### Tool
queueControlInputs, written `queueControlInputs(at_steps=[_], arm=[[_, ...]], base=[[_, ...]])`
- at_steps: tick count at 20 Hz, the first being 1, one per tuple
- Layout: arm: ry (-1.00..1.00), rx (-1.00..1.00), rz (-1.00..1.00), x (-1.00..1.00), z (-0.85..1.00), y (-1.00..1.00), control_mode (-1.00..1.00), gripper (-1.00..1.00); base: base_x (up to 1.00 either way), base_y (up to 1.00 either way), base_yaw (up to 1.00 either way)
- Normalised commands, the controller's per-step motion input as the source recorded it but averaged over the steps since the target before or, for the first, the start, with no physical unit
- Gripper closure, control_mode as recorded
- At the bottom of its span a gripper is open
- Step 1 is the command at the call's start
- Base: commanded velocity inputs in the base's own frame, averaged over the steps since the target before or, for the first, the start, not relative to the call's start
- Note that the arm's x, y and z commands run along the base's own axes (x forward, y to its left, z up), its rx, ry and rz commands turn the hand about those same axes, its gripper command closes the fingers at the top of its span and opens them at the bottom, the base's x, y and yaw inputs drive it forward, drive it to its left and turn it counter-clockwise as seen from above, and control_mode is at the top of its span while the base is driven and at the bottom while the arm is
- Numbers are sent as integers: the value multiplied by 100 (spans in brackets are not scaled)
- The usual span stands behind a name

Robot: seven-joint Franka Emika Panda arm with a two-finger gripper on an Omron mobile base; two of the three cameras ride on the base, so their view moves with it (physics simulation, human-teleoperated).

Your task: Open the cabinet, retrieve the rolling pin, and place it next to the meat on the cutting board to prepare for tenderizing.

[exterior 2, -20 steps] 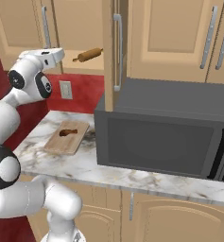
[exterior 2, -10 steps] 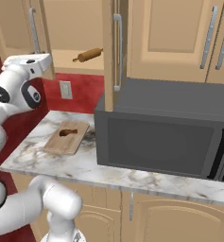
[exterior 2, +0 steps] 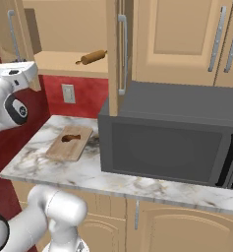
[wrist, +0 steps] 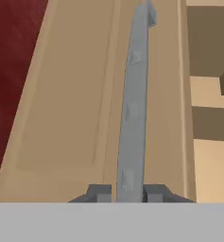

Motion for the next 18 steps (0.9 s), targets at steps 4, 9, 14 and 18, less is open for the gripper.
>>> queueControlInputs(at_steps=[4, 9, 14, 18], arm=[[0, 0, 3, -57, 0, 40, -100, -100], [0, 0, 1, -11, -3, 11, -100, -100], [-2, 1, 5, -31, -7, -7, -100, -100], [-9, 2, 5, -65, 0, -34, -100, -100]], base=[[0, 0, 0], [0, 0, 0], [0, 0, 0], [0, 0, 0]])
